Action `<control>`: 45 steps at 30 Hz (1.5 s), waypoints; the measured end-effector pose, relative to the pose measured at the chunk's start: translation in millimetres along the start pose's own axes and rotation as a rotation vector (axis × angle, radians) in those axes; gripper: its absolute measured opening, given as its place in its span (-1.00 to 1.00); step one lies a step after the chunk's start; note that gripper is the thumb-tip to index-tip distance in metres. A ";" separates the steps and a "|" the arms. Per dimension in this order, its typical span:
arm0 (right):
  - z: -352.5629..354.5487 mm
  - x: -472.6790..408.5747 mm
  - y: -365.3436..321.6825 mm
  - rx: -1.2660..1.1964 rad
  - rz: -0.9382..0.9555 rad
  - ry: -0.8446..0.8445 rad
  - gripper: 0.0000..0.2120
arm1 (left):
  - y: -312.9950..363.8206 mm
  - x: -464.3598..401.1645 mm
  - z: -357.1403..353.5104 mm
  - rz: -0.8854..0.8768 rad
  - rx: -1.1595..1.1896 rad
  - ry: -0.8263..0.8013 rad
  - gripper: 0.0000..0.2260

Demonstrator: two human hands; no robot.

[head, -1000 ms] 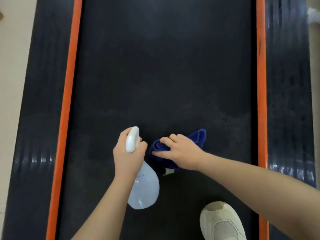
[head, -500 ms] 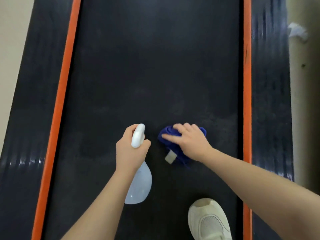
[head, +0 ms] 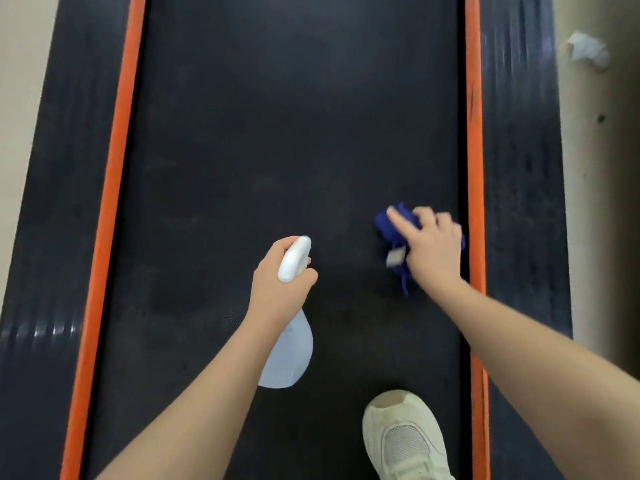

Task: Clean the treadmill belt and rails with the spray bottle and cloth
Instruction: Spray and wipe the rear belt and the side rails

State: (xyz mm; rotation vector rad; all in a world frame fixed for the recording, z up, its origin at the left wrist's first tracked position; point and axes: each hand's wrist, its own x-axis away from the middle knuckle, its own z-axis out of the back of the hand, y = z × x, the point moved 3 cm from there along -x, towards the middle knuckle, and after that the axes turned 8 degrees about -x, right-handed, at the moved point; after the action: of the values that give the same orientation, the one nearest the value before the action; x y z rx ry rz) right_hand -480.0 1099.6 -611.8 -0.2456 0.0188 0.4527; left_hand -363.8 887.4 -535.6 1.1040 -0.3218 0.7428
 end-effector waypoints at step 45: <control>45.5 27.4 60.4 -0.024 -0.104 0.129 -0.53 | 53.5 6.9 -133.1 -0.207 -0.844 -0.286 -0.89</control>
State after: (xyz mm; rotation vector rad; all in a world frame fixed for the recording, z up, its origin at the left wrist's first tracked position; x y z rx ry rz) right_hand -483.3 1174.8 -583.6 -0.2981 0.1262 0.3328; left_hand -411.2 1021.8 -552.8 0.4202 -0.6775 0.2045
